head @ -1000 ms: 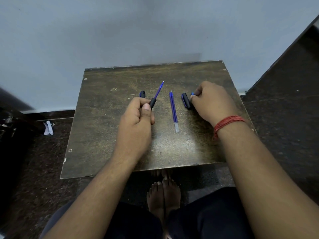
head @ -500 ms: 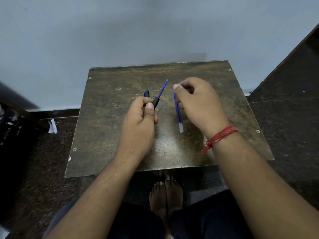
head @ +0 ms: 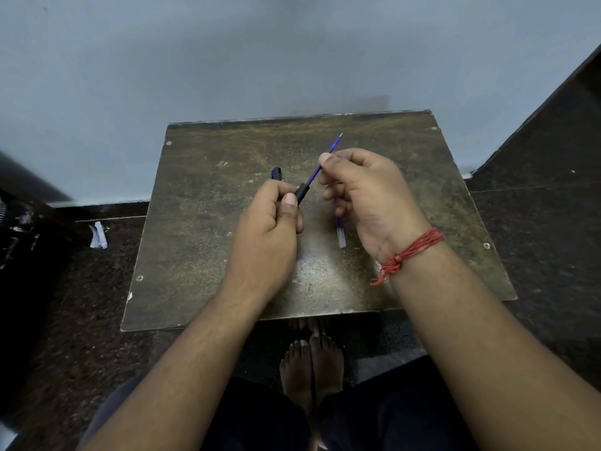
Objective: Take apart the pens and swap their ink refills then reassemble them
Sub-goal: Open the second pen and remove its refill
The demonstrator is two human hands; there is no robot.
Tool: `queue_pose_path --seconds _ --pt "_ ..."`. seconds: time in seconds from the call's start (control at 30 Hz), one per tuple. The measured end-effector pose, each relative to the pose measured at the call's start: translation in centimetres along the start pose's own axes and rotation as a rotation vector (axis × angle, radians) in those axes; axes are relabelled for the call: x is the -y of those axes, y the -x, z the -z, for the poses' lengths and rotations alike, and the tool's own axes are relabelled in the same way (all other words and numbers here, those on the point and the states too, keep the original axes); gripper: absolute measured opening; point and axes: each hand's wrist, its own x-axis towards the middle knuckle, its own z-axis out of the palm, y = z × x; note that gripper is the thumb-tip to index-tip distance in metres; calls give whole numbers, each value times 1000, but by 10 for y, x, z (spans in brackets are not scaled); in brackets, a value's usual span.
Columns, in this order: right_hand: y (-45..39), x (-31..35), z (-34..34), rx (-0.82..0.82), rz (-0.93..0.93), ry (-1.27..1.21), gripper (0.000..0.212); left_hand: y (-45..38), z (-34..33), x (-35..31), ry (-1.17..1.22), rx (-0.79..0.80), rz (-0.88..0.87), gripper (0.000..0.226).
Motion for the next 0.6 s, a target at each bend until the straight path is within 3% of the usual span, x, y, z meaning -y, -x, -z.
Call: queue_pose_path --seconds 0.3,0.47,0.6 --pt "-23 11 42 -238 -10 -351 11 2 -1 -1 -102 23 -62 27" --pt "-29 9 59 -311 11 -181 5 3 0 -1 -106 26 -55 26" --pt "-34 6 71 -357 101 211 8 3 0 -2 -116 24 -50 25"
